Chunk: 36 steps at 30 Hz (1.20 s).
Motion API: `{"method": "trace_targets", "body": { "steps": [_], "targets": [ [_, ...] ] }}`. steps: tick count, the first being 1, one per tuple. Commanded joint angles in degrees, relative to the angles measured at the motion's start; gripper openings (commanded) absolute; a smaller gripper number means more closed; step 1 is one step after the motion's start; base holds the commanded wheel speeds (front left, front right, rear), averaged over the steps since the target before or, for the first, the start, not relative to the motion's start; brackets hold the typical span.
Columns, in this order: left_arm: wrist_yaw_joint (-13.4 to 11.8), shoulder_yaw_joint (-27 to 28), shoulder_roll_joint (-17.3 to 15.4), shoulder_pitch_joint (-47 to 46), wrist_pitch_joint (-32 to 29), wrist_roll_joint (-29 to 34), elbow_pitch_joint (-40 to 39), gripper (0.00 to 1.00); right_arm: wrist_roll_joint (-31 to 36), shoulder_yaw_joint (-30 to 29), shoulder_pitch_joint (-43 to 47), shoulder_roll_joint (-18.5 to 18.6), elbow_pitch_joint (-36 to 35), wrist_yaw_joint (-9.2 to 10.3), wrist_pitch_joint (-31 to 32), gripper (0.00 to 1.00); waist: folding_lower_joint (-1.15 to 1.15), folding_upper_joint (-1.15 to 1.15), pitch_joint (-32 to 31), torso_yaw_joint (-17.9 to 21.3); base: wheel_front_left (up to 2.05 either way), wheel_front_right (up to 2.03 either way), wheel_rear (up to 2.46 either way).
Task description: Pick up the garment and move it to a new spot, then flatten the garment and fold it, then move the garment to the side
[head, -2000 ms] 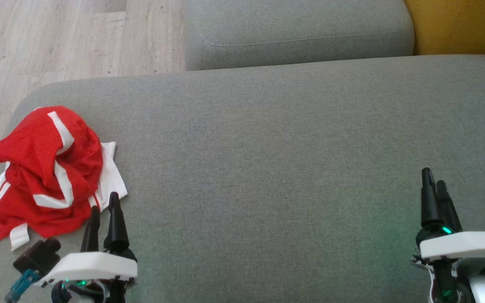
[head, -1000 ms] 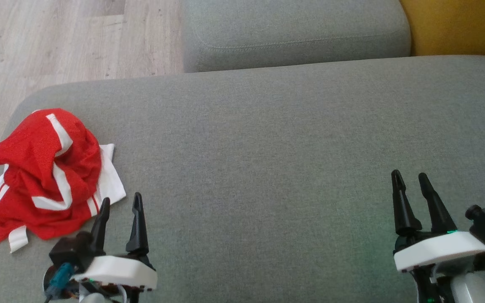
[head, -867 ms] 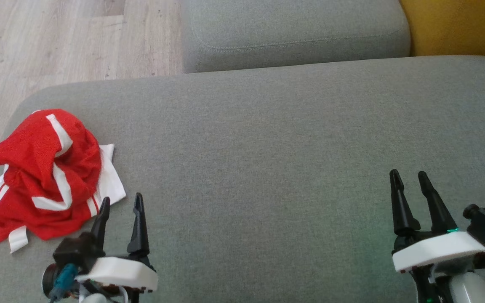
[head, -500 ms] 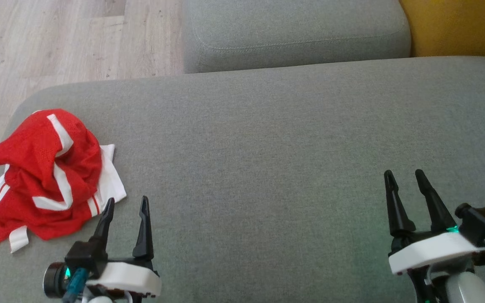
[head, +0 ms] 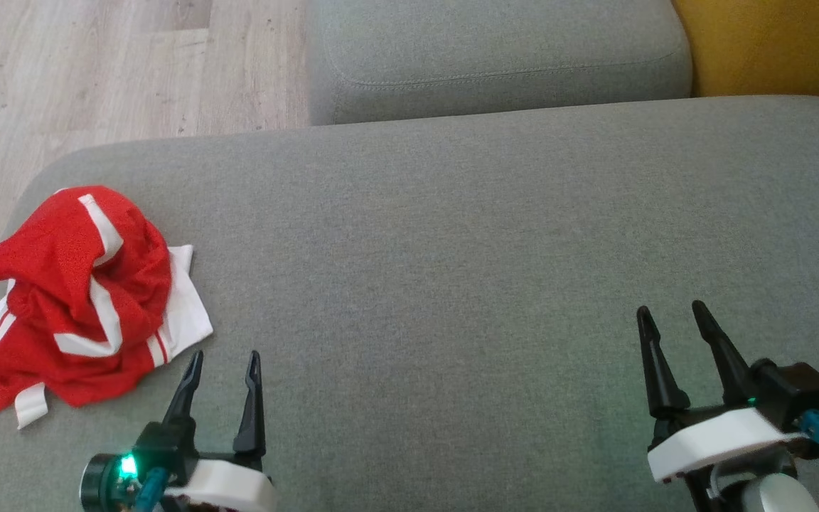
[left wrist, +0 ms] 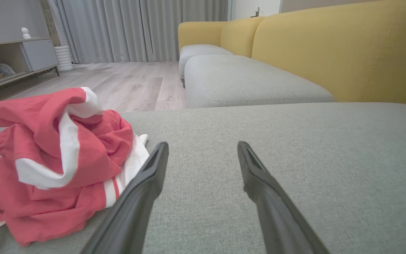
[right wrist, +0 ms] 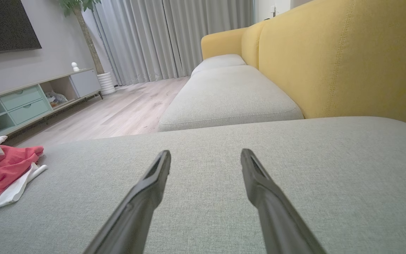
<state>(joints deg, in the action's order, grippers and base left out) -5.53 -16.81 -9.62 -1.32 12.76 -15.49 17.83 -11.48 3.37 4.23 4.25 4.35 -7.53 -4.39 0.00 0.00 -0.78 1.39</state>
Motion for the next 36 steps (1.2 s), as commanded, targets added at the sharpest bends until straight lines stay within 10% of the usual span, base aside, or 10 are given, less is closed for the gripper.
{"method": "trace_targets", "body": {
  "steps": [1, 27, 36],
  "targets": [
    [-0.1, 1.6, -0.2, -2.0, 0.9, 1.5, -1.3, 1.00, 1.4, 1.2, -1.0, 0.0, -2.6, 0.04, -0.8, 1.00, 0.00, 0.00, 0.0, 0.0, 0.00, 0.00, 0.00],
    [1.1, 4.6, 2.4, -2.2, 2.2, 4.2, 3.4, 1.00, 3.9, 1.9, -1.2, -0.4, -2.1, 0.04, -1.4, 1.00, 0.00, 0.00, -0.1, -0.3, 0.00, 0.00, 0.00],
    [1.3, 5.6, 3.2, -2.9, 2.2, 4.3, 4.3, 1.00, 3.9, 2.7, -0.5, -0.1, -2.8, 0.04, -0.9, 1.00, 0.00, 0.00, -0.1, -6.0, 0.00, 0.00, 0.00]
  ]
}}
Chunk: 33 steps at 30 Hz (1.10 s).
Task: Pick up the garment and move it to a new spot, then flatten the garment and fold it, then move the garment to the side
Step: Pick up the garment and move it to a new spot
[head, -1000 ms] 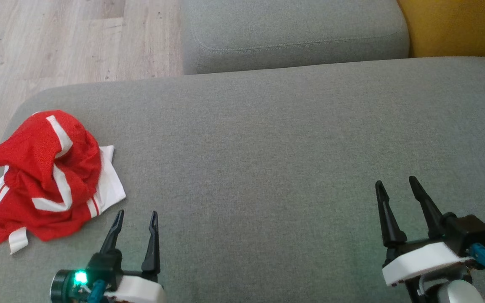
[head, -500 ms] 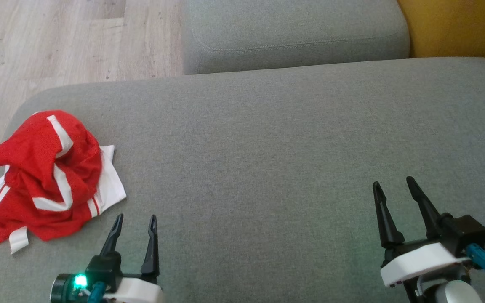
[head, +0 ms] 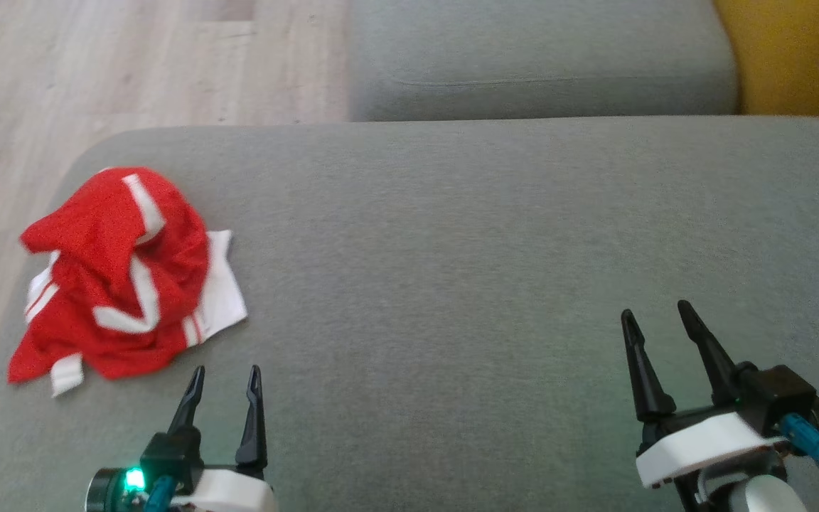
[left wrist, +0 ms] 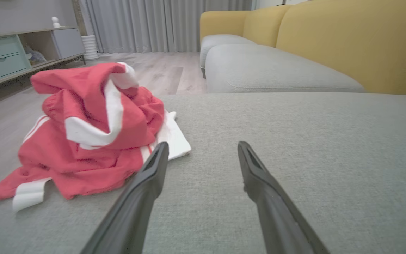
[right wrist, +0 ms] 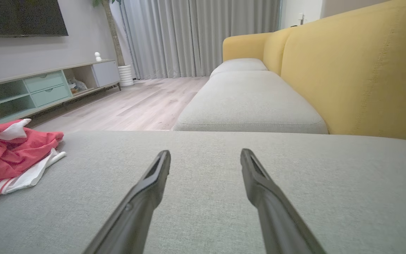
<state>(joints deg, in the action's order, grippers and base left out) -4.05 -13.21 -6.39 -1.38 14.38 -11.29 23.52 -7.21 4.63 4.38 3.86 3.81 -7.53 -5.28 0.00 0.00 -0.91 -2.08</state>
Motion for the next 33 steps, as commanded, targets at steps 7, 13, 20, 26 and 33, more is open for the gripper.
{"method": "trace_targets", "body": {
  "steps": [7, 13, 20, 26, 33],
  "targets": [
    [-0.5, 3.2, -0.2, -3.1, 0.6, 0.6, -1.9, 1.00, -0.4, 2.5, -0.6, 0.4, -3.2, 0.04, 0.3, 1.00, 0.00, 0.00, 0.2, -9.2, 0.00, 0.00, 0.00],
    [-0.5, 5.4, -0.2, -2.8, 0.6, 0.2, -3.7, 1.00, -0.5, 3.4, -0.8, 0.6, -4.5, 0.04, 0.7, 1.00, 0.00, 0.00, 0.2, -16.4, 0.00, 0.00, 0.00],
    [-0.7, 7.4, -0.1, -1.8, 0.6, 0.3, -5.3, 1.00, -0.4, 3.8, -1.0, 0.5, -5.8, 0.04, 1.1, 1.00, 0.00, 0.00, 0.3, -21.0, 0.00, 0.00, 0.00],
    [-0.8, 8.4, 0.3, -1.3, 0.6, 1.2, -7.0, 1.00, -0.3, 3.7, -1.1, 0.4, -6.3, 0.04, 1.4, 1.00, 0.00, 0.00, 0.4, -22.5, 0.00, 0.00, 0.00],
    [-0.6, 9.4, 0.6, -1.9, 0.6, 2.3, -8.0, 1.00, -0.3, 3.8, -1.8, 1.0, -7.1, 0.04, 1.6, 1.00, 0.00, 0.00, 1.8, -22.2, 0.00, 0.00, 0.00]
  ]
}}
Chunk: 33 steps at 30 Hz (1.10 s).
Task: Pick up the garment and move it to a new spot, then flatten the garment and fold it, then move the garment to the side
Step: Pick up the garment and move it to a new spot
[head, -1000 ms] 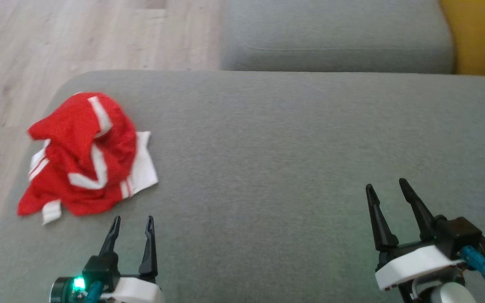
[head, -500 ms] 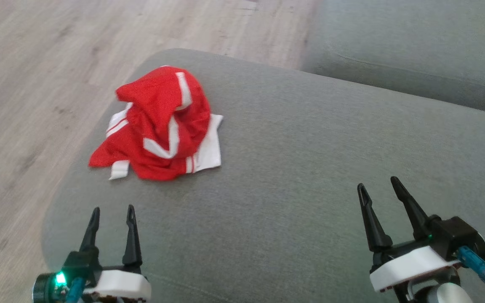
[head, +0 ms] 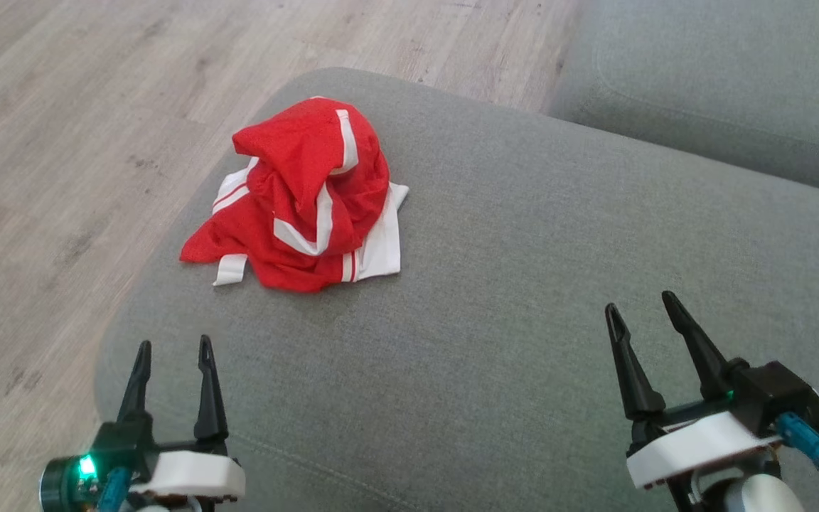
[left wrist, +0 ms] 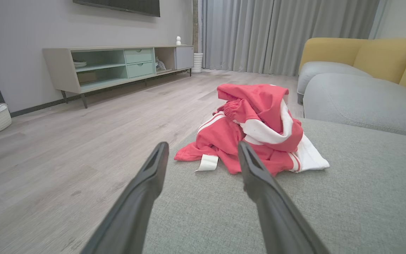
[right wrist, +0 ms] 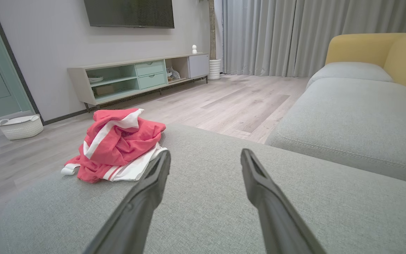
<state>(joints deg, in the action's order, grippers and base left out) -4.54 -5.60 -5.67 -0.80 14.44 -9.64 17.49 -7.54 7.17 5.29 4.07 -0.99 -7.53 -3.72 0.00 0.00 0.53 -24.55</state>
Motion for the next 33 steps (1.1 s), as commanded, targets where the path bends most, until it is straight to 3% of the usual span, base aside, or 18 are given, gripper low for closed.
{"method": "trace_targets", "body": {
  "steps": [1, 7, 12, 21, 30, 31, 32, 33],
  "targets": [
    [0.0, 1.9, -0.1, -3.1, 0.6, 0.8, -1.8, 1.00, 0.0, 1.2, -2.9, 0.9, -2.5, 0.04, 0.2, 1.00, 0.00, 0.00, 0.9, 0.5, 0.00, 0.00, 0.00],
    [2.9, 1.6, 0.3, -11.8, 0.3, -1.3, 1.4, 1.00, 0.3, 1.1, -4.9, 2.6, -4.7, 0.04, 1.3, 1.00, 0.00, 0.00, 5.6, 2.6, 0.00, 0.00, 0.00],
    [5.1, 1.1, -0.1, -21.1, -3.3, -2.7, 4.9, 1.00, 0.1, 1.2, -6.6, 4.5, -6.6, 0.04, 2.4, 1.00, 0.00, 0.00, 10.1, 4.6, 0.00, 0.00, 0.00],
    [9.9, -0.9, -2.5, -40.2, -21.2, -6.3, 18.5, 1.00, -1.2, 0.6, -9.4, 8.8, -10.0, 0.04, 4.0, 1.00, 0.00, 0.00, 18.8, 7.8, 0.00, 0.00, 0.00],
    [10.7, -1.4, -3.2, -48.5, -31.3, -9.0, 33.2, 0.99, -2.1, 0.6, -11.4, 10.1, -9.7, 0.04, 3.5, 1.00, 0.00, 0.00, 21.5, 9.8, 0.00, 0.00, 0.00],
    [10.7, -1.3, -3.3, -49.0, -31.1, -9.1, 34.1, 0.56, -2.2, 0.6, -11.4, 10.1, -9.5, 0.04, 3.4, 1.00, 0.00, 0.00, 21.4, 9.9, 0.00, 0.00, 0.00],
    [10.6, -1.4, -3.5, -49.4, -30.7, -9.0, 34.9, 0.00, -2.3, 0.7, -11.6, 10.1, -9.3, 0.04, 3.3, 1.00, 0.00, 0.00, 21.3, 10.1, 0.00, 0.00, 0.00],
    [10.4, -1.2, -3.7, -49.7, -29.6, -9.0, 35.4, 0.00, -2.4, 0.7, -11.7, 10.1, -9.1, 0.04, 3.2, 1.00, 0.00, 0.00, 21.2, 10.2, 0.00, 0.00, 0.00]
  ]
}}
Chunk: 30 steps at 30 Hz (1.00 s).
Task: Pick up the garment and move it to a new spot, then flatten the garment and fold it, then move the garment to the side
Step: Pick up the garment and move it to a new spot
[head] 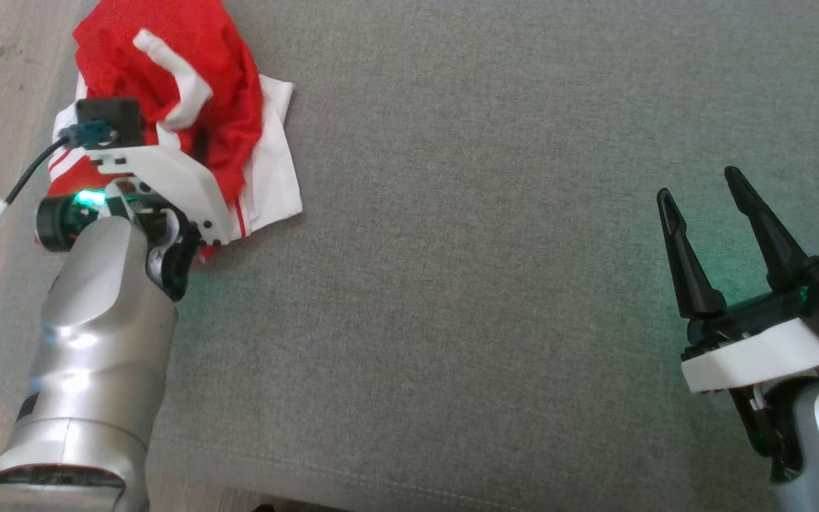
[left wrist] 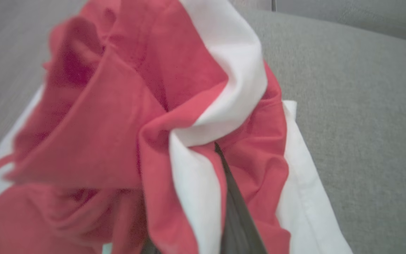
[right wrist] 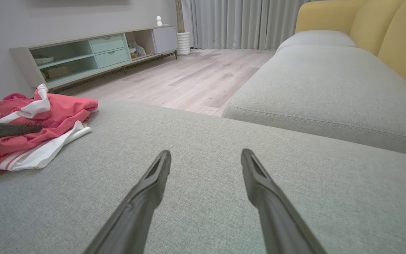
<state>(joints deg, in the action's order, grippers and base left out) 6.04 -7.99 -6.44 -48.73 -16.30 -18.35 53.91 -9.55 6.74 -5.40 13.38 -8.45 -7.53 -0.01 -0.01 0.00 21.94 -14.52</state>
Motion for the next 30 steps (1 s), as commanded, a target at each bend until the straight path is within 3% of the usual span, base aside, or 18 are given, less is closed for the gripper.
{"method": "trace_targets", "body": {
  "steps": [1, 9, 15, 24, 30],
  "targets": [
    [-0.5, 1.3, -3.1, -1.9, 2.8, -0.2, -0.8, 0.00, -0.4, 1.0, -1.1, 0.7, -1.5, 0.04, -0.8, 1.00, 0.01, 0.00, -0.5, 0.3, 0.00, 0.00, 0.00],
    [-2.9, 1.6, -5.8, -2.0, 19.2, 1.8, -1.3, 0.00, 0.0, 0.0, 0.1, -1.1, 0.1, 0.04, -2.1, 1.00, 0.01, 0.00, -5.8, 0.4, 0.00, 0.00, 0.00],
    [-4.5, 2.1, -7.8, -0.3, 26.7, 2.6, -6.5, 0.00, 0.5, -0.2, 2.0, -3.3, 1.2, 0.04, -2.8, 1.00, 0.01, 0.00, -10.7, 0.4, 0.00, 0.00, 0.00],
    [-6.5, 0.4, -7.1, 9.1, 24.8, 3.0, -22.2, 0.00, 1.4, -0.6, 4.6, -5.9, 1.7, 0.04, -3.2, 1.00, 0.01, 0.00, -15.3, 3.4, 0.00, 0.00, 0.00],
    [-6.7, -3.8, -3.0, 17.9, 19.2, 2.4, -34.2, 0.00, 1.7, -0.1, 4.2, -7.0, 1.5, 0.04, -3.0, 1.00, 0.01, 0.00, -15.0, 10.5, 0.00, 0.00, 0.00]
  ]
}}
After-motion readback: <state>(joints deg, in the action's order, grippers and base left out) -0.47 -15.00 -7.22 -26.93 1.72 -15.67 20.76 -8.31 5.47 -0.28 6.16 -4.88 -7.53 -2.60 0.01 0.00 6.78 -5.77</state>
